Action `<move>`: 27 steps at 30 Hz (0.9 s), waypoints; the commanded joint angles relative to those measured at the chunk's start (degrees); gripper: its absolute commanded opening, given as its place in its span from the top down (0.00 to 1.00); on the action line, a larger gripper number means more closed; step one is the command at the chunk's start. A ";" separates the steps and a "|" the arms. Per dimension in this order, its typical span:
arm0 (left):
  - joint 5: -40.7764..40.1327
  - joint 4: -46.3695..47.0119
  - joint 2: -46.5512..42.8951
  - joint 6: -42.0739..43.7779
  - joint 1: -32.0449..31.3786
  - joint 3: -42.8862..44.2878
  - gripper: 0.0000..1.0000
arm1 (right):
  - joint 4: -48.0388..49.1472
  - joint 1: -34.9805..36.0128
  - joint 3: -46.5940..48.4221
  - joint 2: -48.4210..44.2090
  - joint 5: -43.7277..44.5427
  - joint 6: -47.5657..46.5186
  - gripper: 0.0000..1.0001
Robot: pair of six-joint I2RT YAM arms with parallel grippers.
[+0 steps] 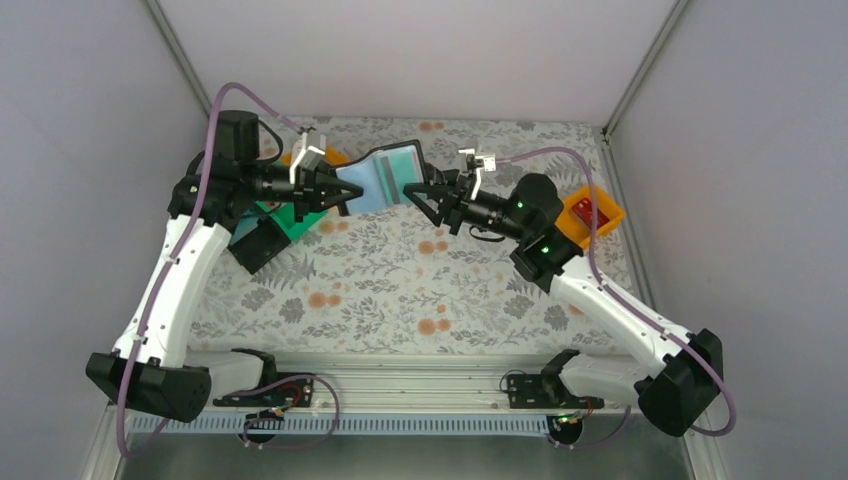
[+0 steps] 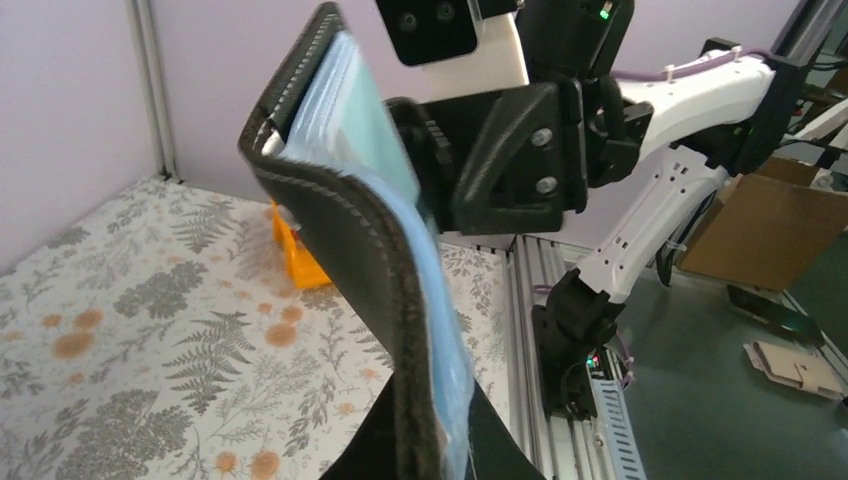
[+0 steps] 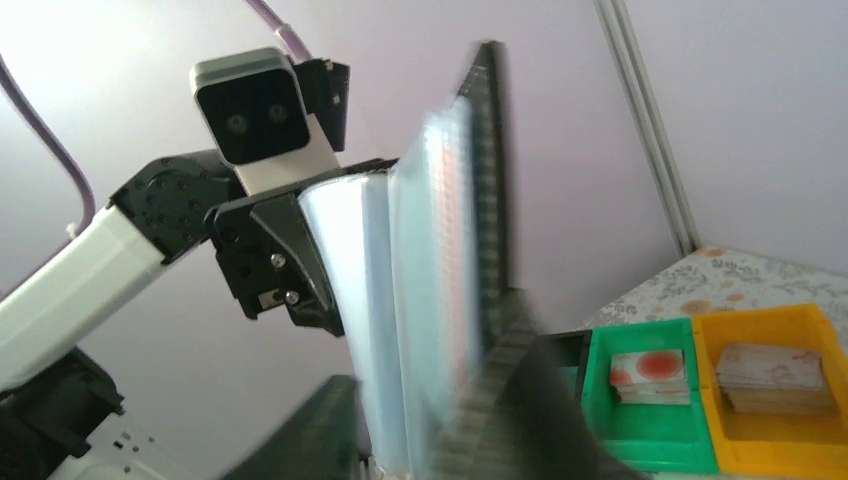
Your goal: Take the credit cards out of the card holder
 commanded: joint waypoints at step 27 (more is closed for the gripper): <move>-25.44 -11.09 -3.99 15.08 -5.38 8.52 0.98 | -23.51 -3.23 10.59 -3.03 -12.58 -29.18 0.24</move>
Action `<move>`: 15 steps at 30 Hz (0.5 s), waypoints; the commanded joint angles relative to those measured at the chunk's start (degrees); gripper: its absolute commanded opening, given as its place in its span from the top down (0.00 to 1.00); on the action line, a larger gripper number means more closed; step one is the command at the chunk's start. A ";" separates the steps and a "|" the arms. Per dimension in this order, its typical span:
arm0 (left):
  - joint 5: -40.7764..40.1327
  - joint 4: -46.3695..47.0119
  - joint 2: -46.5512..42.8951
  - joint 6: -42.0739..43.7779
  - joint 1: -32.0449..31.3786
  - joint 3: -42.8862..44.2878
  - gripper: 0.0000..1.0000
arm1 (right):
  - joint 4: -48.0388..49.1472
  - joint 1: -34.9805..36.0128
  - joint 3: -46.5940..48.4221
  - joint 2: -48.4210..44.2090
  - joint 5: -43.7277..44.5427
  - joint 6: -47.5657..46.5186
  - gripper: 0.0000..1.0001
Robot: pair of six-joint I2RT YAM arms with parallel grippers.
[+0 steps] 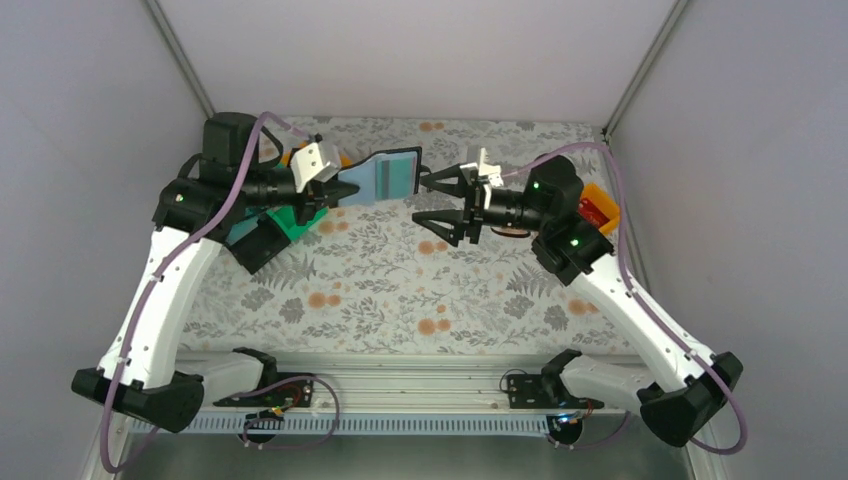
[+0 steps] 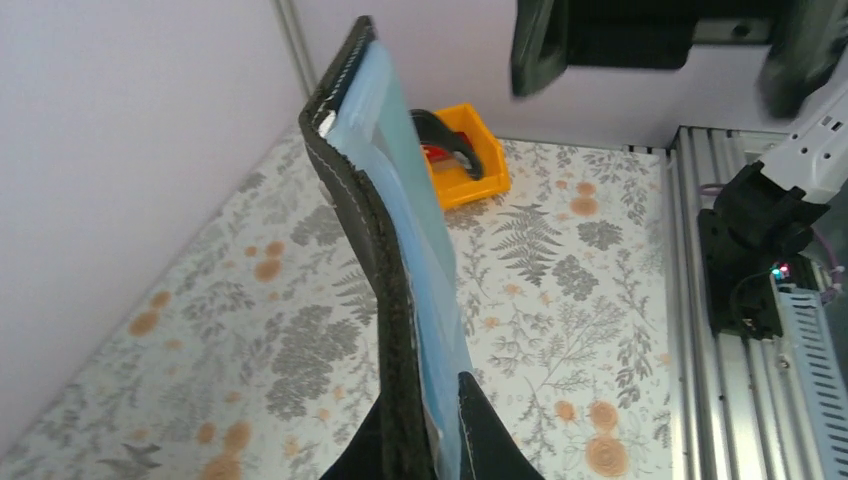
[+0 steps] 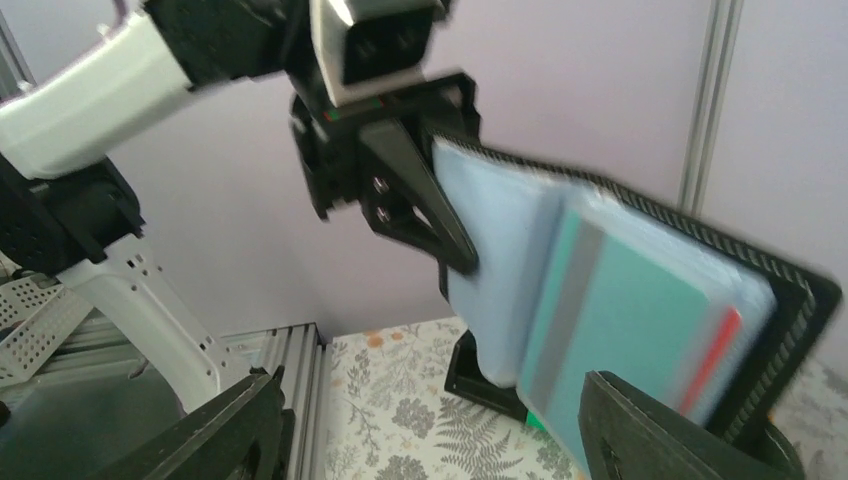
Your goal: Take the credit cards out of the card holder
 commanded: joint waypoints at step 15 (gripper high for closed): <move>5.38 -5.91 -1.74 9.00 -0.13 6.26 0.98 | 7.48 -0.07 -2.67 -0.44 -2.51 -0.31 0.26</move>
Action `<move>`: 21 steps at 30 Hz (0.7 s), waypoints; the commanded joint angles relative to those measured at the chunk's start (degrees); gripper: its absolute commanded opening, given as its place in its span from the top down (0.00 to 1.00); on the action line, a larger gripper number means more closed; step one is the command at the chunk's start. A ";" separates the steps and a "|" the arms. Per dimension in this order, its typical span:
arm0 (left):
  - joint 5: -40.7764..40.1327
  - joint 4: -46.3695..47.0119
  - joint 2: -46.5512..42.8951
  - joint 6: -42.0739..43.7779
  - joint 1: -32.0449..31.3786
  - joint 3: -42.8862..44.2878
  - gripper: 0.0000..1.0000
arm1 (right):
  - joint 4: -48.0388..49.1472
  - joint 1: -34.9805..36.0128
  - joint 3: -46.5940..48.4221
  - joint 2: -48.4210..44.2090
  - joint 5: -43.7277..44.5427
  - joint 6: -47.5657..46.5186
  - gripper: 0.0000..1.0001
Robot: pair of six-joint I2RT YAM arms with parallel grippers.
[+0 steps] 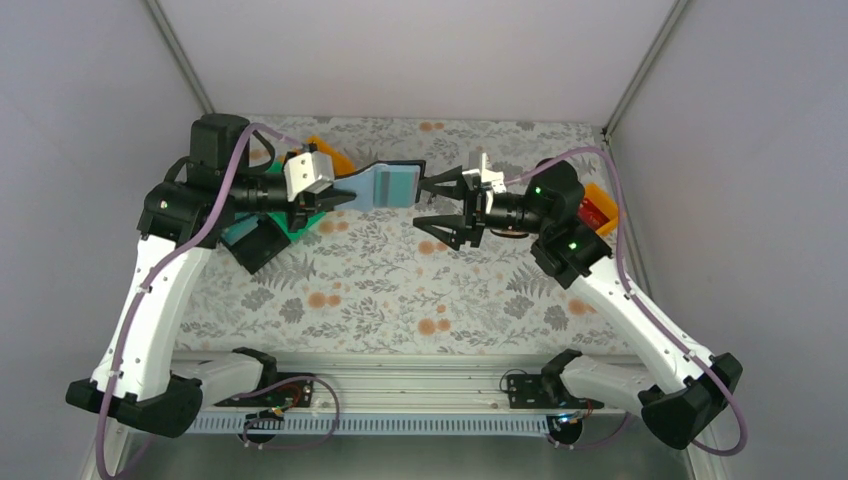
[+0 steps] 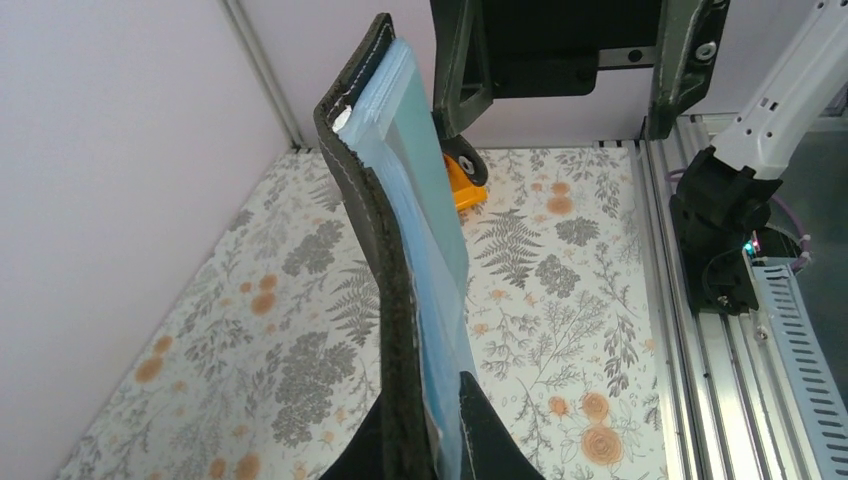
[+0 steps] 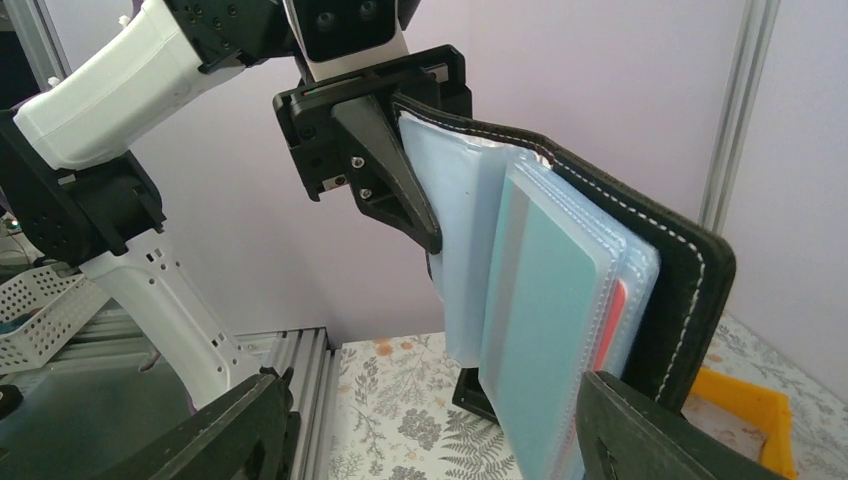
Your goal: Take the credit cards out of the card holder
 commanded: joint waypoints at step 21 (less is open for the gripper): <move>2.30 1.47 -0.43 -0.50 -0.07 1.67 0.98 | -0.51 0.18 1.57 -0.84 -0.94 -2.43 0.27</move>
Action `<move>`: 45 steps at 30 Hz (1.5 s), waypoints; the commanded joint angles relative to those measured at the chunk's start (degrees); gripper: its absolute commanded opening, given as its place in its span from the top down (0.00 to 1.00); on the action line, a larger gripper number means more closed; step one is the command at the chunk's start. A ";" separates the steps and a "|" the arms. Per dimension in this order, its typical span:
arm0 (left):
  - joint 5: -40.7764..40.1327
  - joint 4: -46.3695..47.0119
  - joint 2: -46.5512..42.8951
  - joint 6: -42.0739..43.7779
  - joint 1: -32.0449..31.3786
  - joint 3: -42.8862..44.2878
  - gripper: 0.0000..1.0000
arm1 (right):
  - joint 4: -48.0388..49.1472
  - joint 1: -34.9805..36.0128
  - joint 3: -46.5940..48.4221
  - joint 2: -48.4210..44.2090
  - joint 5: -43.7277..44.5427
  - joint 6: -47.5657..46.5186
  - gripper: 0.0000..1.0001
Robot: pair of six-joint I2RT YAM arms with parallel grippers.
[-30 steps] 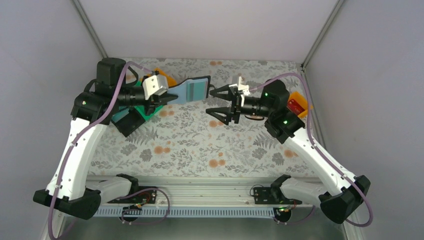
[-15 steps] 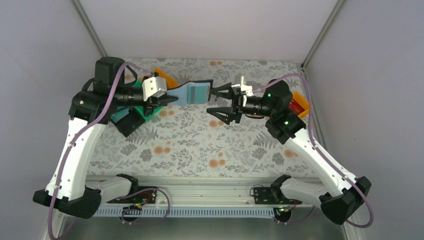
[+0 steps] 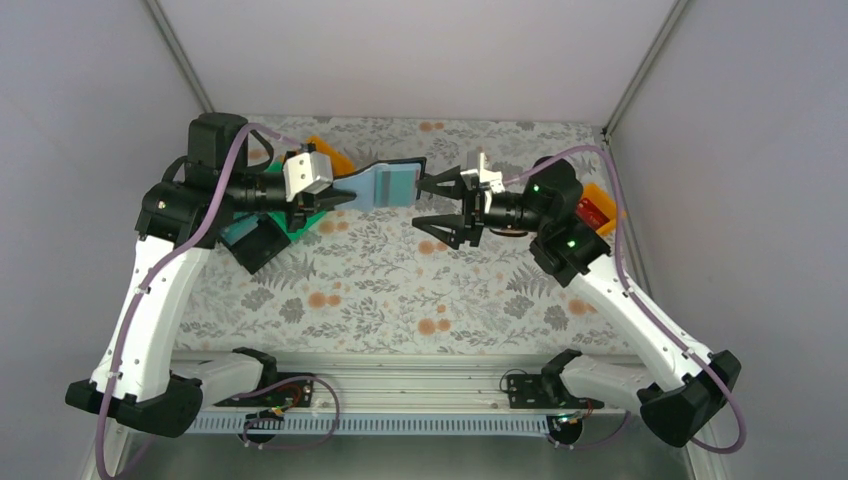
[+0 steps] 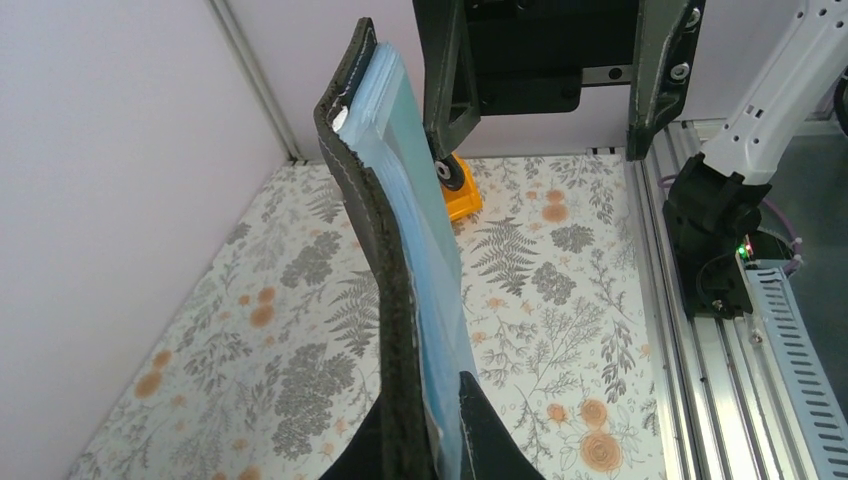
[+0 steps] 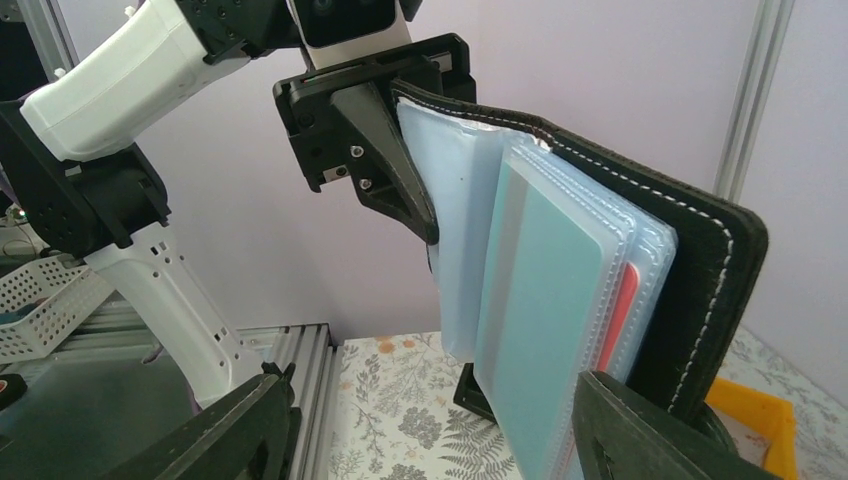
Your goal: Take the credit cards out of the card holder
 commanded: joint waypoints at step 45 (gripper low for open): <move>-1.10 8.48 1.27 -6.60 -0.08 -2.79 0.98 | 7.93 13.18 6.21 8.36 0.69 0.71 0.31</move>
